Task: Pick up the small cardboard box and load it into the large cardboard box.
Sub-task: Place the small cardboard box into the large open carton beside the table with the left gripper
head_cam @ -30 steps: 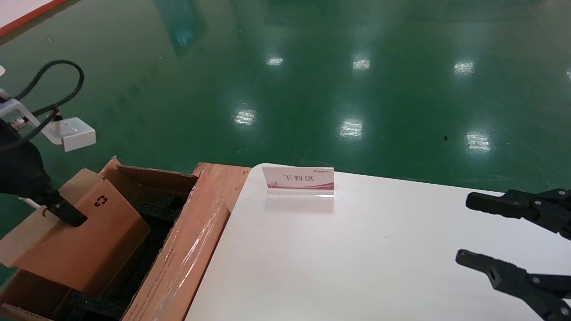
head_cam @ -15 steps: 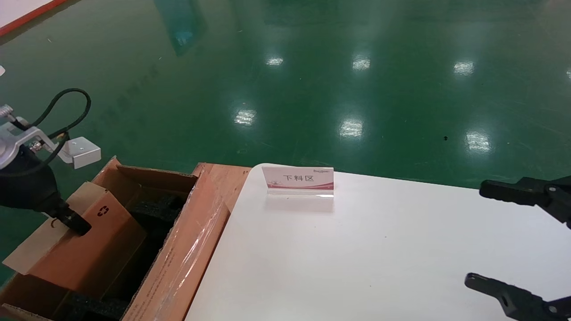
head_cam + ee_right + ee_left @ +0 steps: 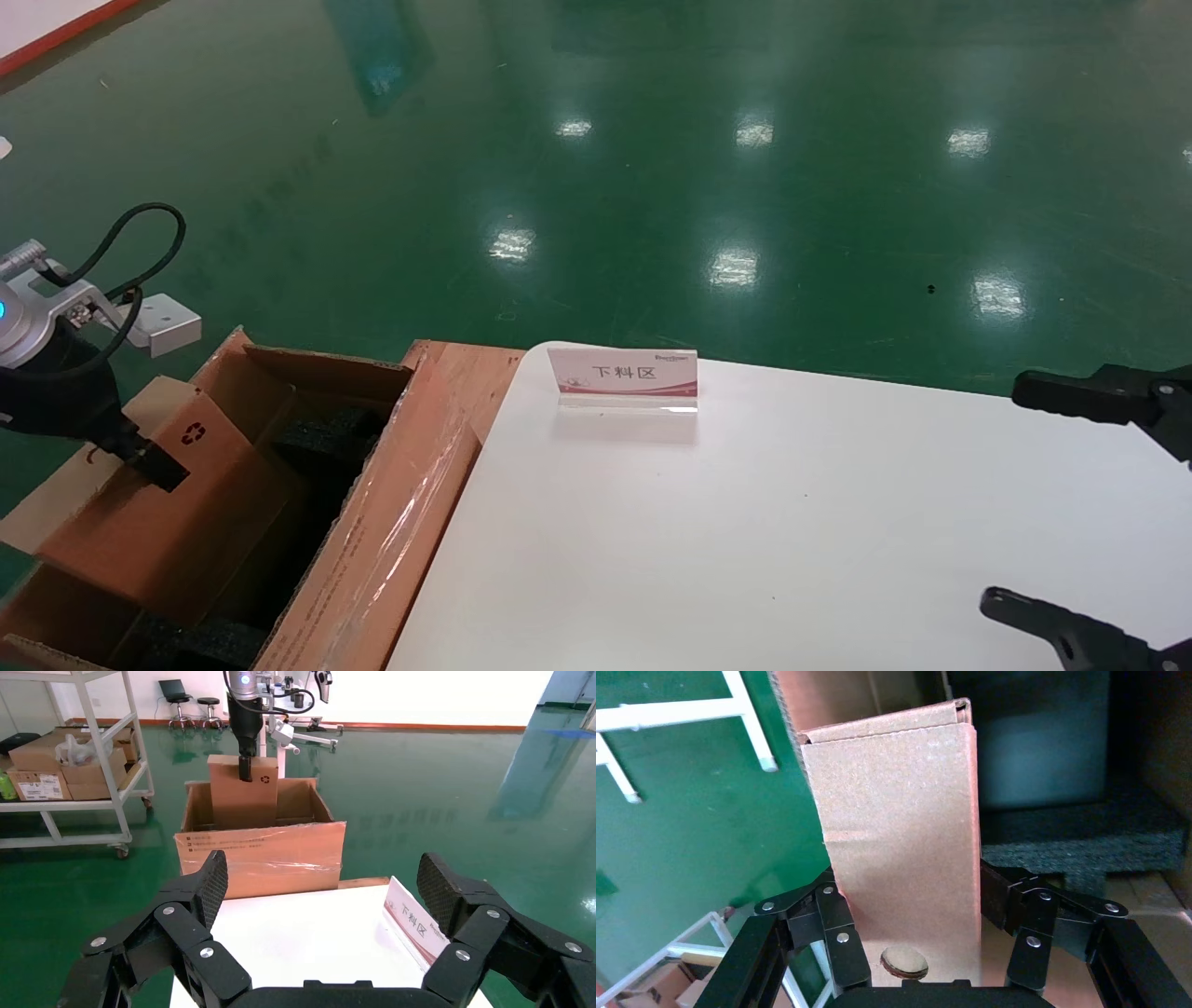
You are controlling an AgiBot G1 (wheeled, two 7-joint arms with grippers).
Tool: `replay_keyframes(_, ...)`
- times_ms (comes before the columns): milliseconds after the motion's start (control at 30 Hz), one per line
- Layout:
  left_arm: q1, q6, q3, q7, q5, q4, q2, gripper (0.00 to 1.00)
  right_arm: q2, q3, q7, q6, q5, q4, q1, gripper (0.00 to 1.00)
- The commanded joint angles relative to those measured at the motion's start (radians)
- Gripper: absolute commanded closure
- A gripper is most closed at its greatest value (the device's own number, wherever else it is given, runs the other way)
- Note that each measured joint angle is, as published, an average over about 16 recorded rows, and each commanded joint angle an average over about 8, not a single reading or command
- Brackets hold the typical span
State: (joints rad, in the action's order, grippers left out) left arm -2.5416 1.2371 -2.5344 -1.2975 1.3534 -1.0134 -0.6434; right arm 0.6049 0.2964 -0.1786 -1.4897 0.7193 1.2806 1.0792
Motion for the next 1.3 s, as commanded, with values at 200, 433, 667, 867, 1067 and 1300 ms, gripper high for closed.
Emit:
replay_keyframes(200,0.027,-0.03,0.0,-0.001,0.011,0.031,-0.015,1.0,0.0,0.0,0.0,0.0,0.0,0.0,0.0,0.0)
replay_keyframes(433,0.051,-0.054,-0.003,-0.028,0.028,0.058,-0.04,1.0,0.0,0.001,0.0,0.0,-0.001,0.0,0.0,0.0)
replay_keyframes(667,0.069,-0.071,-0.005,-0.059,0.038,0.077,-0.061,1.0,0.0,0.001,0.001,0.0,-0.001,0.0,0.0,0.0)
replay_keyframes(867,0.098,-0.086,-0.006,-0.084,0.042,0.089,-0.079,1.0,-0.001,0.001,0.001,0.001,-0.001,0.0,0.0,0.0)
replay_keyframes(1067,0.13,-0.098,-0.011,-0.102,0.048,0.096,-0.093,1.0,-0.001,0.002,0.001,0.001,-0.001,0.0,0.0,0.0)
replay_keyframes(1300,0.165,-0.118,-0.019,-0.132,0.06,0.104,-0.106,1.0,-0.001,0.002,0.001,0.001,-0.001,0.0,0.0,0.0)
